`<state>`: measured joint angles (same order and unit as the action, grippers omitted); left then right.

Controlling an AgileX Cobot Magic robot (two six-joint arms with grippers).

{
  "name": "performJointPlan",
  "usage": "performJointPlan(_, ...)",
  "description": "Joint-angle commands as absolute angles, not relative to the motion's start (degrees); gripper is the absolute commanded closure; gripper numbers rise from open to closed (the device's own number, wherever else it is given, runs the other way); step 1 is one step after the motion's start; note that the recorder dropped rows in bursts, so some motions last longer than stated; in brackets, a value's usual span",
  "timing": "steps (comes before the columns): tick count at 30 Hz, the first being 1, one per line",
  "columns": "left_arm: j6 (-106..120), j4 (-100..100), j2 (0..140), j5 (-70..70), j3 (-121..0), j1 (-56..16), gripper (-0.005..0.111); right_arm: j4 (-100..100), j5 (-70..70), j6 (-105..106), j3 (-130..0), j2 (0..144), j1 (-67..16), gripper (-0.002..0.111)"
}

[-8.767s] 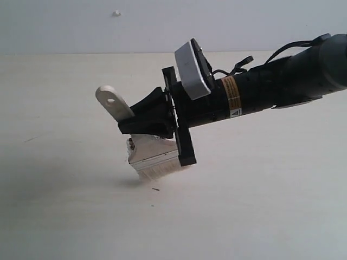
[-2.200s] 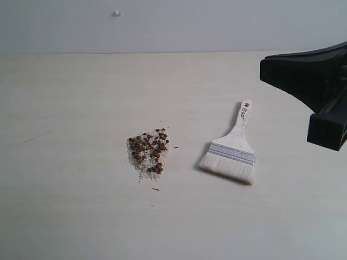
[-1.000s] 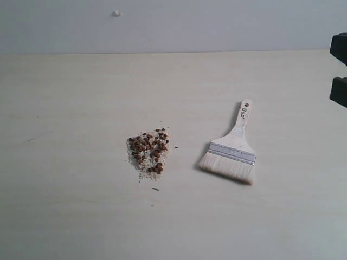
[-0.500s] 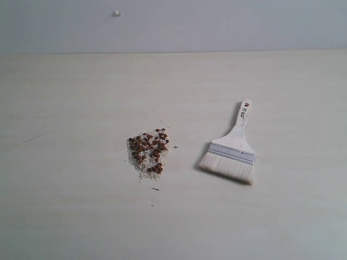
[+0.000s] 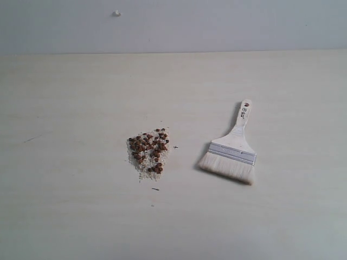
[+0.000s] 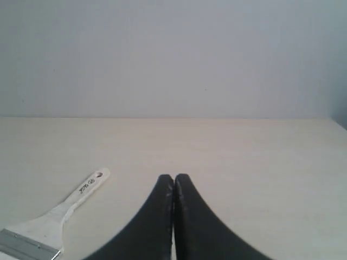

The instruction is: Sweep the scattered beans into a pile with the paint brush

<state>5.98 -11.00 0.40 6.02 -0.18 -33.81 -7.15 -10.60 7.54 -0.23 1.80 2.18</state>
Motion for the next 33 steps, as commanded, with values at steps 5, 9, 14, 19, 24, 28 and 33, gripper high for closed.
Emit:
performJointPlan(5, 5.7, -10.9, 0.0, 5.9, 0.0, -33.7, 0.107, -2.6, -15.9, 7.4, 0.0, 1.3, 2.6, 0.108)
performJointPlan(9, 5.7, -10.9, 0.0, 5.9, 0.0, -33.7, 0.107, -2.6, -15.9, 7.4, 0.0, 1.3, 2.6, 0.108)
performJointPlan(14, 5.7, -10.9, 0.0, 5.9, 0.0, -33.7, 0.107, -2.6, -15.9, 7.4, 0.0, 1.3, 2.6, 0.108)
performJointPlan(19, 5.7, -10.9, 0.0, 5.9, 0.0, -33.7, 0.107, -2.6, -15.9, 7.4, 0.0, 1.3, 2.6, 0.108)
performJointPlan(24, 5.7, -10.9, 0.0, 5.9, 0.0, -33.7, 0.107, -2.7, -15.9, 7.3, 0.0, 1.3, 2.6, 0.108)
performJointPlan(28, 5.7, -10.9, 0.0, 5.9, 0.0, -33.7, 0.107, -2.8, -15.9, 7.3, 0.0, 1.3, 2.6, 0.108)
performJointPlan(33, 5.7, -10.9, 0.0, 5.9, 0.0, -33.9, 0.107, -2.8, -15.9, 7.3, 0.0, 1.3, 2.6, 0.108)
